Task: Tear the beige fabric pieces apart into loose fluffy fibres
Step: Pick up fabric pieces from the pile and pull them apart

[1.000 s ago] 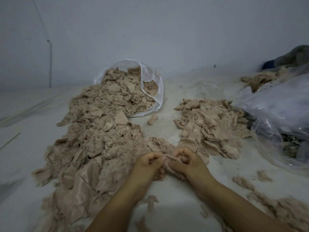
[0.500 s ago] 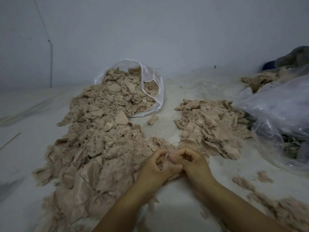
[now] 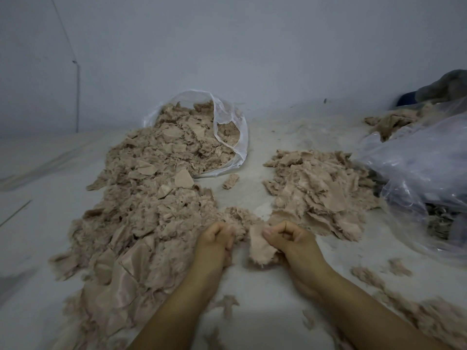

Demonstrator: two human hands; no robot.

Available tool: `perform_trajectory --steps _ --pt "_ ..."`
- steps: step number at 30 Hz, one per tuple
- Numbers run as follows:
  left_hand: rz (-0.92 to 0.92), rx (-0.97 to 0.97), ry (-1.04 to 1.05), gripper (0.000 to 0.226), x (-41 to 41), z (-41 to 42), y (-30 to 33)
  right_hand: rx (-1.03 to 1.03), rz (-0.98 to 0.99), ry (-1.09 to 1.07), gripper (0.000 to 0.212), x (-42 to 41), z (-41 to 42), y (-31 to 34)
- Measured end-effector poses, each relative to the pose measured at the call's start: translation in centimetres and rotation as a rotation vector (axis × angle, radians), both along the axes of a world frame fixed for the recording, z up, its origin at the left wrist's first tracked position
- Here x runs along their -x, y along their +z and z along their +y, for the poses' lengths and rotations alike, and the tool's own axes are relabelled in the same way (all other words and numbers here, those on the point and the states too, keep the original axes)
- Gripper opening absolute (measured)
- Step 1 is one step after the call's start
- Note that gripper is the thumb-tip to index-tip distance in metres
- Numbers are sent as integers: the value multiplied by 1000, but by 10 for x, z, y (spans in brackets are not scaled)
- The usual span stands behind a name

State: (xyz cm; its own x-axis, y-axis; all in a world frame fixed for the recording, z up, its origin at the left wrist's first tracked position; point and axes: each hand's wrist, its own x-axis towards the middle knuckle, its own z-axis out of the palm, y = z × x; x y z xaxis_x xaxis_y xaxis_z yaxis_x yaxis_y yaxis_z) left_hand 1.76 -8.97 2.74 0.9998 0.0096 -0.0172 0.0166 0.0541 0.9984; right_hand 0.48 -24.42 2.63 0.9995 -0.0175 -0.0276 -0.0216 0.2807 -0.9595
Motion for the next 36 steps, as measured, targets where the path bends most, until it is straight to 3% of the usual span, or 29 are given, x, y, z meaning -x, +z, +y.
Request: perform_trajectory --steps 2,4,6,7,8,11,14,15,16,17,18,19,21,24,27,29,31,33,36 --pt "17 21 4 25 -4 7 1 -50 -8 -89 13 -4 -6 4" --pt "13 11 -42 26 -3 6 2 -261 -11 -232 9 -12 -15 8" --pt "-14 -17 -65 30 0 -1 1 -480 12 -280 19 -17 -23 10" --pt "-45 -62 -71 32 2 -4 1 -472 46 -260 23 -17 -23 9" --pt "-95 -138 -75 33 4 -5 0 -368 79 -213 22 -16 -21 5" --pt "-249 -376 -55 26 6 -2 -5 246 -13 -117 2 -13 -4 -6" --pt "-309 -454 4 17 3 0 -8 902 -156 -36 40 -25 3 -2" --pt "-346 -502 10 20 2 1 -8 1033 -172 -4 46 -29 4 2" --pt "-393 -563 -1 24 2 2 -9 1109 -192 11 37 -30 5 6" --pt "-442 -625 -26 31 1 3 -9 1099 -214 33 16 -30 6 7" --pt "-478 -681 -57 39 1 4 -9 1033 -236 69 9 -28 5 7" --pt "-491 -725 -89 48 0 6 -9 892 -213 128 19 -25 3 4" --pt "-461 -755 -129 52 -1 8 -9 526 -137 264 18 -15 1 0" --pt "-323 -579 -78 19 -2 10 -5 287 -84 255 23 -8 -9 -6" --pt "-195 -292 -104 15 2 9 2 143 -67 233 33 -6 -10 -6" --pt "-112 -120 -227 24 5 6 5 103 -92 361 40 -2 -8 -2" --pt "-117 -151 -306 23 9 1 6 154 -109 457 34 2 -6 -2" --pt "-170 -226 -273 12 10 0 5 210 -73 404 31 1 -8 -5" --pt "-208 -229 -189 17 9 0 4 283 -83 218 13 -2 -8 -10"
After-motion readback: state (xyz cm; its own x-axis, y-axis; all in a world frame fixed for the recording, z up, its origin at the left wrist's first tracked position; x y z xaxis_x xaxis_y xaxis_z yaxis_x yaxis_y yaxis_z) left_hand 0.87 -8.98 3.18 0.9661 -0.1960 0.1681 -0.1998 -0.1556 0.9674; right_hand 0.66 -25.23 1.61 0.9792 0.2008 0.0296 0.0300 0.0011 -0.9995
